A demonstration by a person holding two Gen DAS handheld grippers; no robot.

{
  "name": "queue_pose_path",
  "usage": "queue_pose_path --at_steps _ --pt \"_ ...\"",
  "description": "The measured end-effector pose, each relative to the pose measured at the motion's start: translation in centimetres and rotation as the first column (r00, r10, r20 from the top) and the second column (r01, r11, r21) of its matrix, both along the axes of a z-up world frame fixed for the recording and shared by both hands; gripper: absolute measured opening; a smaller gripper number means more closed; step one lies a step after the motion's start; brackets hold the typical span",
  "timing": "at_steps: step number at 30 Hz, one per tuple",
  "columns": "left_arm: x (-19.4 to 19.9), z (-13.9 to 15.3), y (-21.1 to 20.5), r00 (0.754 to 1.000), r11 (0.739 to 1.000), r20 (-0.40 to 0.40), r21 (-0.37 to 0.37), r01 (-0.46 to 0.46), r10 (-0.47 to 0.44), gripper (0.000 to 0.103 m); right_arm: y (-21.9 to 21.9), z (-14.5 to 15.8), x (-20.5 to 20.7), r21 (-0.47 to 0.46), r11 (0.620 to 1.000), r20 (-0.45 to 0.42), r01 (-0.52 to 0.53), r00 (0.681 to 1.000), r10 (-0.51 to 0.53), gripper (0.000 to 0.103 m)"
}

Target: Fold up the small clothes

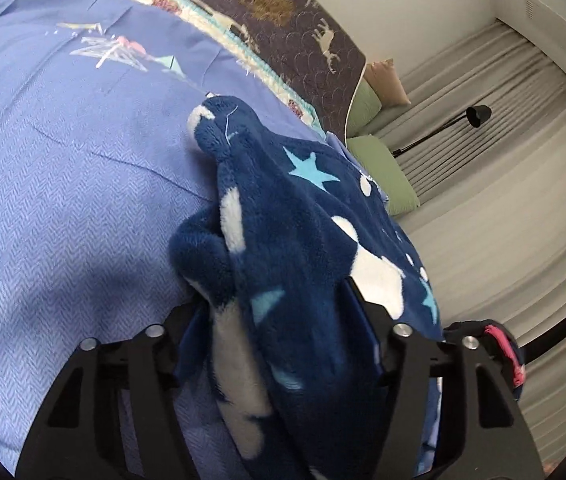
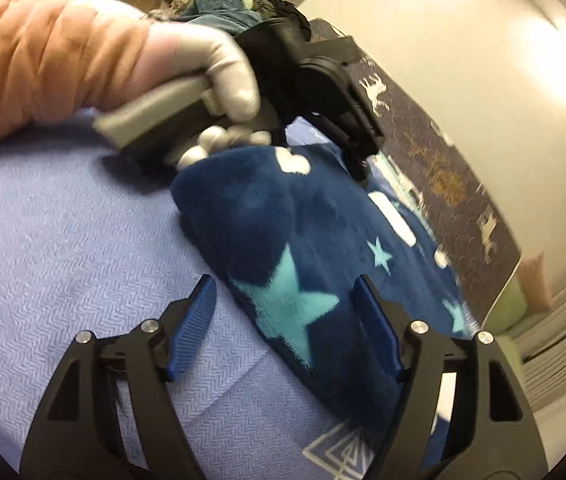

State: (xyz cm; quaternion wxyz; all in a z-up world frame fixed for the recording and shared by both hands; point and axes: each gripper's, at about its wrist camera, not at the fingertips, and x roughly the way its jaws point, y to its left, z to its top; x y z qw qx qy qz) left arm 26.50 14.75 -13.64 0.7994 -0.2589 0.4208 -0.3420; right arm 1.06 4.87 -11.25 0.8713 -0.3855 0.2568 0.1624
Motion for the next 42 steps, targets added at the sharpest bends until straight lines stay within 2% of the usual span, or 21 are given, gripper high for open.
queue_pose_path --at_steps 5,19,22,24,25,27,28,29,31,32,33,34,35,36,41,42 --pt "-0.3 0.1 -0.4 0.999 0.999 0.030 0.039 -0.017 0.016 0.056 -1.7 0.6 1.9 0.091 0.991 -0.065 0.101 0.993 -0.096 0.073" --pt "-0.3 0.2 -0.4 0.999 0.999 0.039 0.046 -0.024 0.022 0.056 -5.7 1.6 2.1 0.218 0.954 -0.168 0.208 0.970 -0.173 0.075" --pt "-0.4 0.3 -0.4 0.999 0.999 0.040 0.046 -0.027 0.025 0.056 -6.9 2.2 1.5 0.236 0.943 -0.167 0.236 0.966 -0.200 0.075" --pt "-0.5 0.3 -0.4 0.999 0.998 0.041 0.047 -0.029 0.027 0.056 -8.4 3.2 1.1 0.250 0.933 -0.121 0.258 0.965 -0.234 0.075" --pt "-0.5 0.3 -0.4 0.999 0.998 0.042 0.049 -0.029 0.027 0.056 -9.3 4.2 0.9 0.279 0.921 -0.098 0.273 0.962 -0.256 0.075" --pt "-0.5 0.3 -0.5 0.999 0.998 0.043 0.050 -0.029 0.027 0.056 -12.3 6.6 1.0 0.405 0.855 -0.089 0.324 0.945 -0.315 0.075" --pt "-0.5 0.3 -0.5 0.999 0.998 0.042 0.050 -0.029 0.027 0.056 -13.9 7.5 1.2 0.468 0.811 -0.108 0.352 0.933 -0.342 0.075" --pt "-0.5 0.3 -0.5 0.999 0.998 0.043 0.051 -0.029 0.027 0.056 -16.0 8.4 1.9 0.551 0.734 -0.156 0.396 0.913 -0.376 0.073" --pt "-0.6 0.3 -0.5 0.999 0.998 0.044 0.053 -0.030 0.028 0.056 -18.9 8.3 3.4 0.629 0.619 -0.255 0.470 0.877 -0.407 0.051" --pt "-0.6 0.3 -0.5 0.999 0.998 0.044 0.052 -0.030 0.027 0.056 -20.0 7.2 4.6 0.640 0.571 -0.323 0.514 0.854 -0.407 0.033" --pt "-0.6 0.3 -0.5 0.999 0.998 0.044 0.051 -0.030 0.027 0.056 -20.5 5.8 5.8 0.622 0.550 -0.392 0.558 0.830 -0.398 0.024" --pt "-0.6 0.3 -0.5 0.999 0.998 0.044 0.051 -0.029 0.027 0.056 -20.7 3.6 7.0 0.582 0.542 -0.475 0.606 0.795 -0.377 0.023" --pt "-0.6 0.3 -0.5 0.999 0.998 0.045 0.053 -0.030 0.027 0.056 -20.8 1.5 7.9 0.558 0.542 -0.529 0.628 0.773 -0.350 0.023" --pt "-0.6 0.3 -0.5 0.999 0.998 0.046 0.054 -0.030 0.027 0.056 -21.2 0.7 7.4 0.607 0.529 -0.495 0.593 0.803 -0.332 0.022" --pt "-0.5 0.2 -0.5 0.999 0.998 0.045 0.051 -0.030 0.028 0.057 -21.1 3.1 7.4 0.541 0.551 -0.558 0.635 0.762 -0.330 0.022" --pt "-0.5 0.2 -0.5 0.999 0.998 0.045 0.050 -0.030 0.028 0.057 -21.1 4.3 7.9 0.540 0.545 -0.562 0.642 0.757 -0.334 0.023"
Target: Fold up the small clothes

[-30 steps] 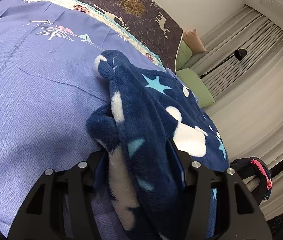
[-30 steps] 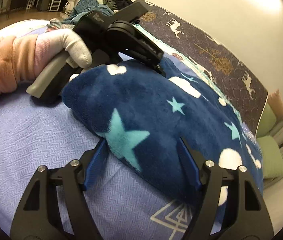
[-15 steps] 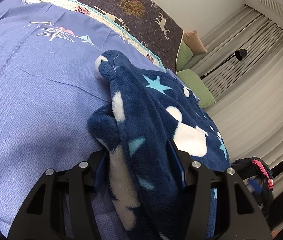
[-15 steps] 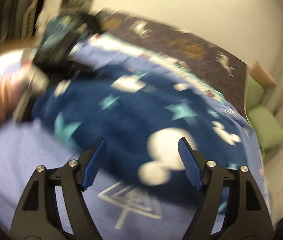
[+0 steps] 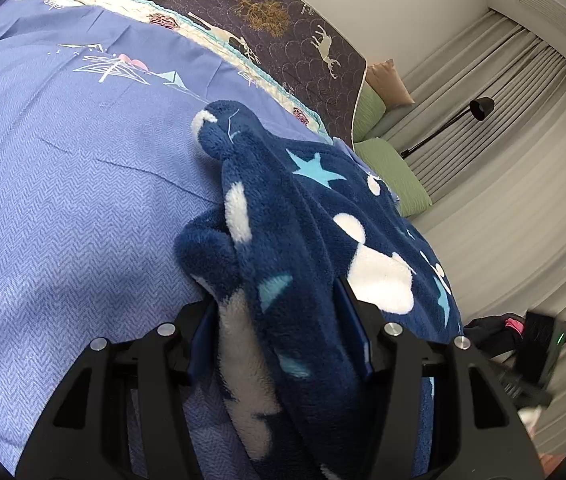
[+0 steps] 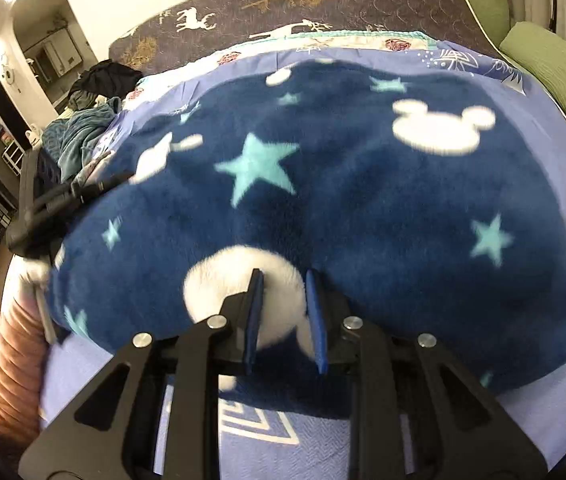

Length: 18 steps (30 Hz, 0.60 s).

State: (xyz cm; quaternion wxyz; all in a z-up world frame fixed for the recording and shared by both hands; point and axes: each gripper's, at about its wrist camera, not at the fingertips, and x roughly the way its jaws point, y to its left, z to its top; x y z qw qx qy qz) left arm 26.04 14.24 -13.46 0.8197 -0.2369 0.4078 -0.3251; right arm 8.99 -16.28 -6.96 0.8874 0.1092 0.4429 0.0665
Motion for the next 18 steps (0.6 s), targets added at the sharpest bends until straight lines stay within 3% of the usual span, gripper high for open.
queue_pose_path --at_steps 2,5,6,8,9,11,14,18 --pt "0.0 0.0 0.0 1.000 1.000 0.000 -0.001 0.000 0.000 0.057 0.7 3.1 1.4 -0.020 1.000 0.092 0.000 0.996 0.002 0.023" --pt "0.0 0.0 0.0 1.000 1.000 0.001 -0.001 0.000 0.000 0.057 2.6 4.3 5.0 -0.075 0.997 0.162 -0.010 0.987 0.022 0.046" --pt "0.0 0.0 0.1 1.000 1.000 0.001 -0.001 0.000 0.000 0.057 2.8 3.2 6.6 -0.088 0.996 0.124 -0.012 0.992 0.023 0.046" --pt "0.0 0.0 0.1 1.000 1.000 0.002 -0.003 0.001 -0.001 0.057 2.7 -2.0 9.9 -0.077 0.997 -0.078 -0.005 0.997 -0.001 0.047" --pt "0.0 0.0 0.1 1.000 1.000 0.002 -0.003 0.001 -0.001 0.057 2.4 -3.2 9.4 -0.054 0.998 -0.040 0.014 0.999 -0.016 0.047" --pt "0.0 0.0 0.2 1.000 1.000 0.002 -0.007 0.002 -0.002 0.057 3.5 -1.7 8.9 -0.139 0.990 -0.037 -0.024 0.999 0.020 0.046" --pt "0.2 -0.1 0.4 1.000 1.000 -0.002 -0.014 0.005 -0.005 0.057 3.4 2.6 9.9 -0.076 0.997 0.004 -0.016 1.000 0.016 0.040" --pt "0.3 -0.1 0.5 1.000 1.000 0.000 -0.016 0.005 -0.005 0.057 2.7 5.4 14.9 -0.141 0.989 0.099 0.051 0.994 -0.037 0.040"
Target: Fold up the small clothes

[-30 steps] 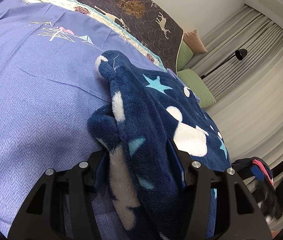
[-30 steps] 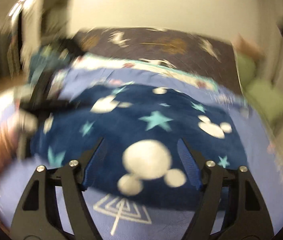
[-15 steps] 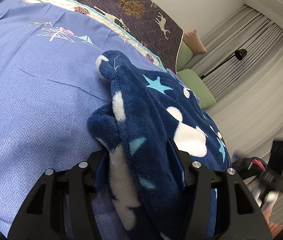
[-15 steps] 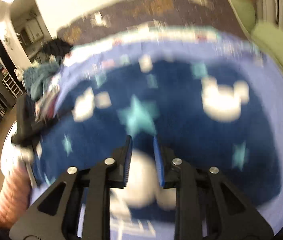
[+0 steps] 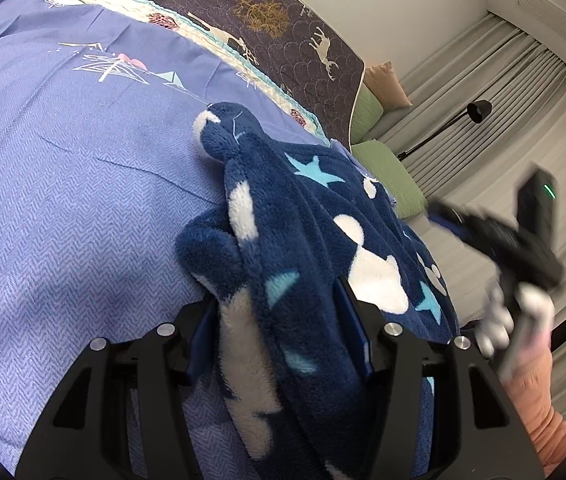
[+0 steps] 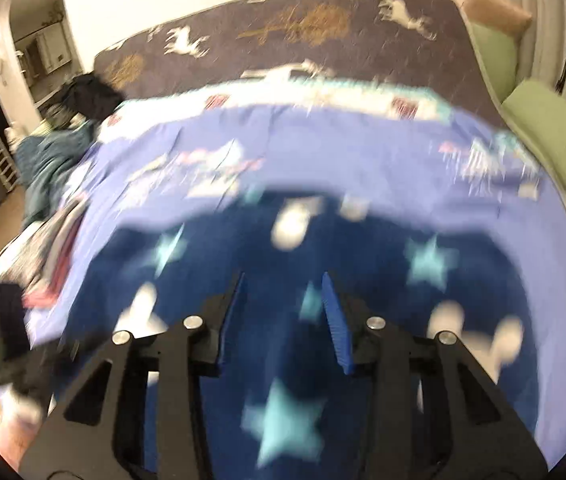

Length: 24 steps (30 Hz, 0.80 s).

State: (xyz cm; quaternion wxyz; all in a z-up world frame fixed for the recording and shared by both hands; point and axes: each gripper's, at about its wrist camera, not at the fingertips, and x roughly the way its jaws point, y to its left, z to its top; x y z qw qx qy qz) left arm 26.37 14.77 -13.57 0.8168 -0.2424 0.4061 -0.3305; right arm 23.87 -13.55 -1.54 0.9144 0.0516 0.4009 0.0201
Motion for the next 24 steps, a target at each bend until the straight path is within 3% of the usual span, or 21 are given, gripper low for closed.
queue_pose_path --at_steps 1,2,4,5,7,10,12,13,14,17,19,21,23,24 --pt "0.0 0.0 0.0 1.000 1.000 0.000 0.000 0.001 -0.001 0.057 -0.8 -0.8 1.9 0.011 0.999 -0.017 0.030 0.999 -0.030 0.040" --pt "0.0 0.0 0.0 1.000 1.000 0.001 0.000 0.001 -0.001 0.057 -1.6 -3.2 4.5 0.032 0.997 -0.104 0.070 0.992 -0.066 0.040" --pt "0.1 -0.1 0.1 1.000 1.000 0.001 -0.001 0.001 -0.001 0.057 -1.8 -9.1 7.3 0.034 0.998 -0.283 0.053 0.958 -0.041 0.041" --pt "0.1 -0.1 0.0 1.000 1.000 -0.002 0.000 0.001 -0.001 0.057 -1.4 -8.8 7.2 -0.003 1.000 -0.232 0.025 0.972 -0.025 0.041" --pt "0.1 -0.2 0.2 1.000 1.000 0.001 -0.008 0.002 -0.002 0.057 -0.6 -6.8 6.1 -0.052 0.999 -0.243 0.016 0.970 -0.029 0.042" --pt "0.2 -0.2 0.2 1.000 1.000 0.001 -0.014 0.004 -0.004 0.057 -1.0 -3.6 1.7 0.053 0.999 -0.152 -0.013 0.988 0.021 0.042" --pt "0.3 -0.2 0.3 1.000 1.000 0.000 -0.015 0.004 -0.004 0.057 -0.4 -1.5 -3.1 0.049 0.995 -0.048 -0.085 0.995 0.088 0.043" --pt "0.2 -0.2 0.3 1.000 1.000 0.000 -0.015 0.005 -0.005 0.057 0.1 -0.8 -5.3 0.020 0.990 -0.008 -0.137 0.991 0.137 0.047" --pt "0.2 -0.2 0.3 1.000 1.000 0.000 -0.016 0.005 -0.005 0.057 1.1 -0.6 -7.7 -0.013 0.983 0.026 -0.184 0.983 0.184 0.057" --pt "0.2 -0.2 0.3 1.000 1.000 0.001 -0.015 0.004 -0.004 0.057 5.5 -1.3 -16.2 -0.152 0.928 0.114 -0.340 0.927 0.358 0.076" --pt "0.2 -0.2 0.3 1.000 1.000 0.001 -0.016 0.004 -0.004 0.057 9.7 -2.6 -21.3 -0.300 0.849 0.144 -0.436 0.859 0.492 0.086" --pt "0.1 -0.2 0.3 1.000 1.000 0.000 -0.017 0.004 -0.004 0.057 13.3 -4.3 -25.0 -0.446 0.752 0.141 -0.486 0.791 0.595 0.086" --pt "0.2 -0.3 0.4 1.000 1.000 0.000 -0.023 0.006 -0.006 0.057 16.1 -5.8 -27.0 -0.545 0.681 0.119 -0.489 0.758 0.641 0.086" --pt "0.1 -0.2 0.3 1.000 1.000 0.000 -0.025 0.006 -0.006 0.057 16.9 -6.4 -27.1 -0.566 0.663 0.114 -0.490 0.750 0.651 0.086"
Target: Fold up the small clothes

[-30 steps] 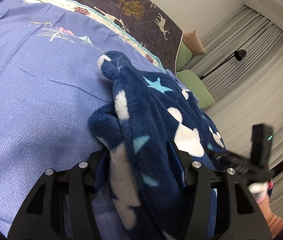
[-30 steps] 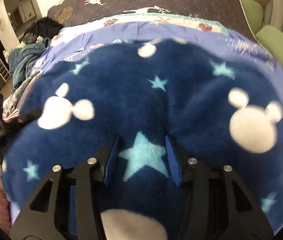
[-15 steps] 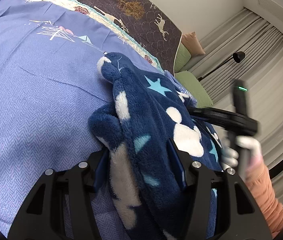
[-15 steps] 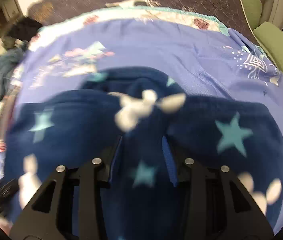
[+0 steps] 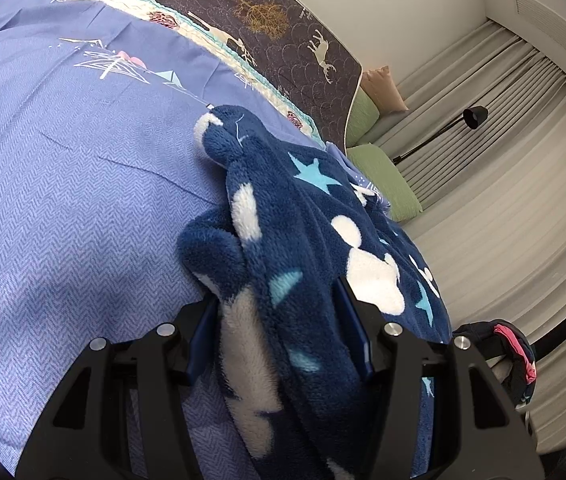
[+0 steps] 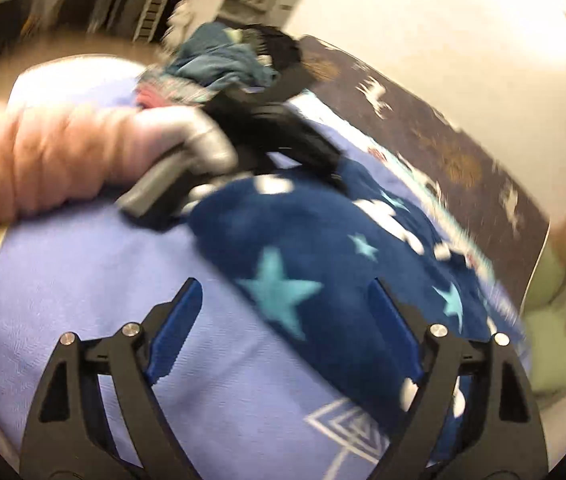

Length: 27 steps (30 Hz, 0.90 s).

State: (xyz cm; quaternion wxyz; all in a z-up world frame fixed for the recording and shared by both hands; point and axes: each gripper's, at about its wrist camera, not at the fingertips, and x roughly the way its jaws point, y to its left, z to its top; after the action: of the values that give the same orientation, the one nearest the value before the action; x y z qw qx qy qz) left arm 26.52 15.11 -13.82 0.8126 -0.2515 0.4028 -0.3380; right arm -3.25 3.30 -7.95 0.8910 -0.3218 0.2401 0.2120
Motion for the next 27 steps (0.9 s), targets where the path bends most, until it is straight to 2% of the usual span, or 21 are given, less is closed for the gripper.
queue_pose_path --at_steps 5,9,13,14,16,17,18,19,21,24,27 --pt "0.0 -0.1 0.0 1.000 1.000 -0.002 -0.002 0.005 -0.005 0.057 2.1 -1.3 1.0 -0.063 0.997 0.063 0.045 0.997 -0.041 0.086" --pt "0.2 -0.2 0.1 1.000 1.000 -0.014 -0.008 0.016 -0.016 0.057 4.1 -4.1 4.0 -0.176 0.981 0.017 0.079 0.997 -0.077 0.086" --pt "1.6 -0.5 0.2 0.997 0.998 -0.069 -0.052 0.023 -0.026 0.050 5.1 -4.1 5.3 -0.185 0.981 0.032 0.063 0.998 -0.058 0.086" --pt "1.9 -0.5 0.2 0.996 0.998 -0.081 -0.063 0.023 -0.028 0.045 5.4 -4.3 5.7 -0.186 0.981 0.045 0.057 0.998 -0.049 0.084" --pt "2.5 -0.7 0.2 0.993 0.995 -0.111 -0.094 0.023 -0.034 0.038 5.7 -4.4 6.1 -0.175 0.983 0.043 0.054 0.998 -0.047 0.065" --pt "2.6 -0.7 0.2 0.992 0.994 -0.123 -0.110 0.023 -0.036 0.034 5.7 -4.5 6.3 -0.181 0.981 0.051 0.071 0.997 -0.063 0.050" --pt "2.8 -0.7 0.2 0.990 0.992 -0.136 -0.126 0.021 -0.038 0.032 5.5 -4.2 6.4 -0.173 0.981 0.065 0.087 0.995 -0.077 0.039" --pt "2.7 -0.5 0.2 0.989 0.991 -0.141 -0.133 0.019 -0.038 0.031 5.5 -3.8 6.2 -0.144 0.986 0.060 0.088 0.995 -0.080 0.035" --pt "2.5 0.2 0.0 0.990 0.990 -0.138 -0.143 0.014 -0.034 0.030 4.2 -2.2 6.6 -0.042 0.995 0.021 0.096 0.995 -0.095 0.032" --pt "2.1 2.6 -1.0 0.994 0.988 -0.100 -0.154 0.018 -0.034 0.029 2.2 0.3 7.0 0.098 0.988 -0.009 0.121 0.993 -0.121 0.031" --pt "1.5 6.4 -3.0 0.998 0.990 -0.030 -0.128 0.052 -0.056 0.029 0.6 2.2 6.9 0.179 0.975 0.003 0.132 0.991 -0.135 0.030"
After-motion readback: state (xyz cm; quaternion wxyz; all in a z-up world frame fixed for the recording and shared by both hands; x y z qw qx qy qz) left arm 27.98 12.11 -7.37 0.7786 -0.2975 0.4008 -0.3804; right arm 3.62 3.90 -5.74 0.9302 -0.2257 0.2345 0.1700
